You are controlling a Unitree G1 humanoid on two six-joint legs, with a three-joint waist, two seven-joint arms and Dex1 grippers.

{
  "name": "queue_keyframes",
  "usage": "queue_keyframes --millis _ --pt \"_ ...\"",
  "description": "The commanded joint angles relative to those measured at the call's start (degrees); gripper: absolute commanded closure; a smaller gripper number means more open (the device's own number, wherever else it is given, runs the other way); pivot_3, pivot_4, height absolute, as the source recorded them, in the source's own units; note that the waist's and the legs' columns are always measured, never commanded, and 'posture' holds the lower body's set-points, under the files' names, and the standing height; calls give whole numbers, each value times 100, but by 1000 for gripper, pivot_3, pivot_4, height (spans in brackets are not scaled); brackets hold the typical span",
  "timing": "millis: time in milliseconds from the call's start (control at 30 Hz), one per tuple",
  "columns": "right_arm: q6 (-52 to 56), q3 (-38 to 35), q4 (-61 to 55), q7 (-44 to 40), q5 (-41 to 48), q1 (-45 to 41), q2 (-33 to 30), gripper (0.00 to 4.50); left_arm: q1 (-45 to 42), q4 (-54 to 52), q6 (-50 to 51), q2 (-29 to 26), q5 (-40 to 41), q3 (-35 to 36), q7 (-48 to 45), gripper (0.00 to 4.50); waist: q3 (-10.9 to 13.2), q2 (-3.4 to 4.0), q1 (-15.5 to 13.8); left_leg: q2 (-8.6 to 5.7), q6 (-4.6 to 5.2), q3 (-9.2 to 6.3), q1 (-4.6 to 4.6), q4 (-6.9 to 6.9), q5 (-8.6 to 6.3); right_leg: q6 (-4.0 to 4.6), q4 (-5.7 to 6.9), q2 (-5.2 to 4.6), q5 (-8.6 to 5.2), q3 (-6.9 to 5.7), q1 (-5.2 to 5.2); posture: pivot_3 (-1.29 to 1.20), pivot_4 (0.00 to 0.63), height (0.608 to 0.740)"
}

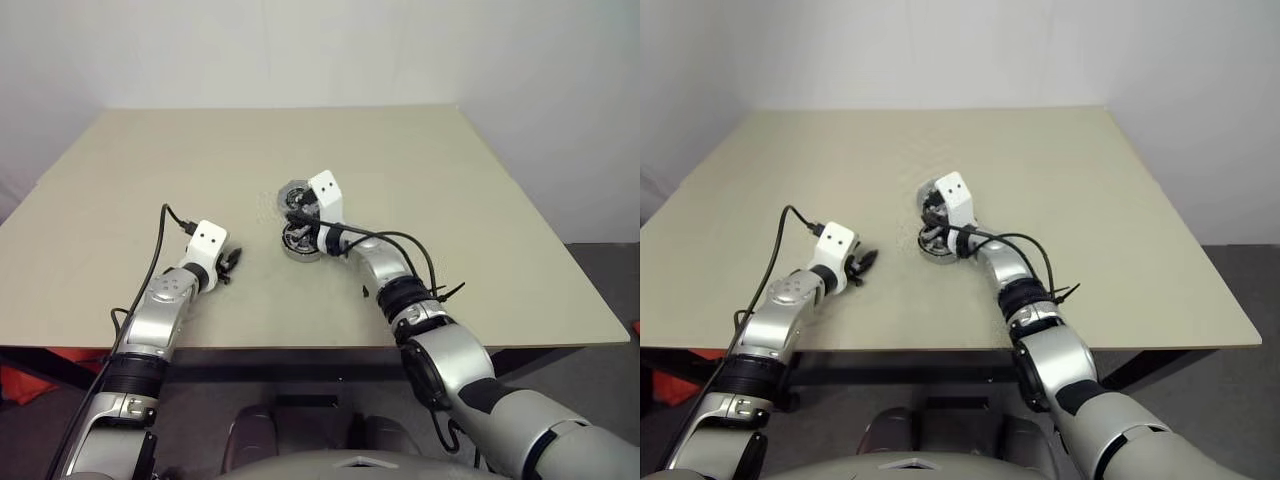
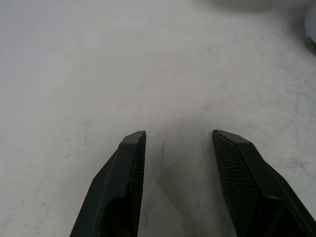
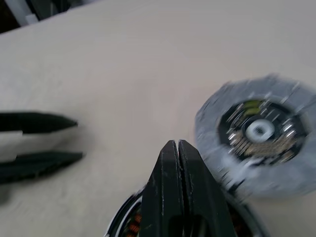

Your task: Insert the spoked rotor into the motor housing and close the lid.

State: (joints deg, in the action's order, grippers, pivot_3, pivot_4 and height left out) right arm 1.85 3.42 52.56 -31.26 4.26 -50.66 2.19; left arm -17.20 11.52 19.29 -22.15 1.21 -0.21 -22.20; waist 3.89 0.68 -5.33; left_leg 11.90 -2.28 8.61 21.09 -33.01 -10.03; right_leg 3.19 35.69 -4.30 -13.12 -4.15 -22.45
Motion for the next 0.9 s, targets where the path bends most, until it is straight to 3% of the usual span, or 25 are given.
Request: queue_keyframes --millis 33,367,900 --pt "-187 -141 -147 35 85 -365 -19 4478 -67 -134 -52 -7 5 53 26 2227 0 0 0 0 0 0 0 0 0 0 0 0 0 0 0 0 0 740" --pt "-332 20 845 294 -319 -56 61 4478 -41 -168 -43 -7 1 73 64 2227 -1 1 2 -1 0 1 2 0 0 1 0 0 0 0 0 0 0 740" --pt "-521 -113 91 -117 -158 -229 -80 4478 -120 -69 -94 4 -21 45 66 2227 0 1 3 0 0 1 4 0 0 1 1 0 0 1 -4 0 0 740"
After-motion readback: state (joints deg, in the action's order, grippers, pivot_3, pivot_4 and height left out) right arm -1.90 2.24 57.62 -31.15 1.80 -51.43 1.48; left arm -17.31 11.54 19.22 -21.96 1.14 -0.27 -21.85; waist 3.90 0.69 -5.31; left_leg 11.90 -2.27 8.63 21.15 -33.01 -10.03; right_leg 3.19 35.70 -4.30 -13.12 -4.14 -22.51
